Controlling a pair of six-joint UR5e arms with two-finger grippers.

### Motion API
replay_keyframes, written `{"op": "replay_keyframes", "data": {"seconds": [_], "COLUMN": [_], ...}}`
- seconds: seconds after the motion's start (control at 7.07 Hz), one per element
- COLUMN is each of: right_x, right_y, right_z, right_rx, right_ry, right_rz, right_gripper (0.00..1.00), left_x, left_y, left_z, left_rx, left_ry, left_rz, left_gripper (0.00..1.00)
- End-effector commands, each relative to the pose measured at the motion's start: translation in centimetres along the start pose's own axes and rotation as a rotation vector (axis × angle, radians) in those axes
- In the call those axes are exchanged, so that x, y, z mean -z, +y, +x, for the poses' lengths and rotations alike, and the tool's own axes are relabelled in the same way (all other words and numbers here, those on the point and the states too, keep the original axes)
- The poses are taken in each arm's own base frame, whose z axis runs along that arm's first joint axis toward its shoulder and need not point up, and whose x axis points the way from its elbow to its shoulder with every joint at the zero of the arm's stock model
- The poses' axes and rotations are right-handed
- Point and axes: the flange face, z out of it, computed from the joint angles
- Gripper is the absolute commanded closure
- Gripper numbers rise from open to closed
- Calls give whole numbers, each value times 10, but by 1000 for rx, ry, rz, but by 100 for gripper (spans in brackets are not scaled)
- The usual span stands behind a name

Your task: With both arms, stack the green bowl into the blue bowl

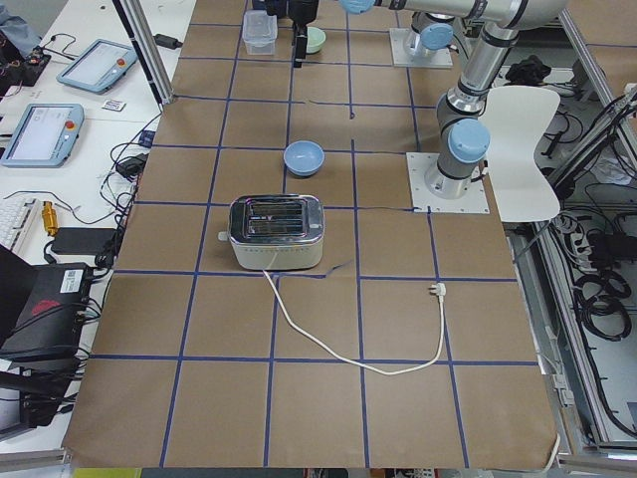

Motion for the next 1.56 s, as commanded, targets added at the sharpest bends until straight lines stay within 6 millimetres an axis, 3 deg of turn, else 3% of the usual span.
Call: {"op": "replay_keyframes", "data": {"seconds": [0.0, 1.41], "right_x": [-2, -4], "right_y": [1, 1], "right_z": [-1, 0], "right_rx": [-1, -1], "right_ry": [-9, -2], "right_rz": [-2, -5], "right_gripper": [0, 0], "left_x": [0, -13], "left_y": [-1, 0], "left_z": [-2, -7], "left_rx": [-50, -60], "left_ry": [1, -5], "left_rz": [2, -81], "left_gripper": [0, 0]}}
